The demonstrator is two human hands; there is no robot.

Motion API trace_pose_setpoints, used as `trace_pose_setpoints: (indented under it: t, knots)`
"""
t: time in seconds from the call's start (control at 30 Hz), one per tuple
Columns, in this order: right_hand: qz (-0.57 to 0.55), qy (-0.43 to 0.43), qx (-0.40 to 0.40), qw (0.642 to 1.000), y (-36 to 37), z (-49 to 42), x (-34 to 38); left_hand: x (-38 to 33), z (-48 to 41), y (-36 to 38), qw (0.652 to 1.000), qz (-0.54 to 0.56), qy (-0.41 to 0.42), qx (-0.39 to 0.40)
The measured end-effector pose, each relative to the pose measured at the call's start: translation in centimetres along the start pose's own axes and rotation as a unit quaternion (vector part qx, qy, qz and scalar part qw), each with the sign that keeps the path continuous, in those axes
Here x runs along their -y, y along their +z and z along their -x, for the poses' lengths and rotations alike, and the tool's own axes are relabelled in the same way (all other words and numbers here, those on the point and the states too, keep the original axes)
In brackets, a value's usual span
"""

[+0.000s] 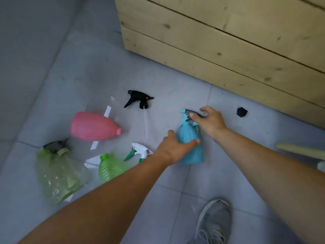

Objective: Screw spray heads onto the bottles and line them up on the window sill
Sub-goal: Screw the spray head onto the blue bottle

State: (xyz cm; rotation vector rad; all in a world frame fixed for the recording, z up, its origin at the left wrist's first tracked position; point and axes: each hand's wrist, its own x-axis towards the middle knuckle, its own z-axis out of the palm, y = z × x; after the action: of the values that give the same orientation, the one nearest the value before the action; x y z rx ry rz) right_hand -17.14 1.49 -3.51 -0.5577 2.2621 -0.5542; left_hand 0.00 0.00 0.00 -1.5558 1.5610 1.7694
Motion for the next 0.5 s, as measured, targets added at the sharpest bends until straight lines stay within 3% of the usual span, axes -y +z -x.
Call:
trace_pose_setpoints:
  t: [0.13, 0.5]
  knots:
    - [0.037, 0.001, 0.033, 0.999, -0.1, -1.2, 0.2, 0.4, -0.6, 0.8, 1.0, -0.029, 0.001, -0.012]
    - [0.064, 0.029, 0.026, 0.997, -0.2, -1.7, 0.6, 2.1, 0.3, 1.9, 0.992, 0.124, -0.013, 0.008]
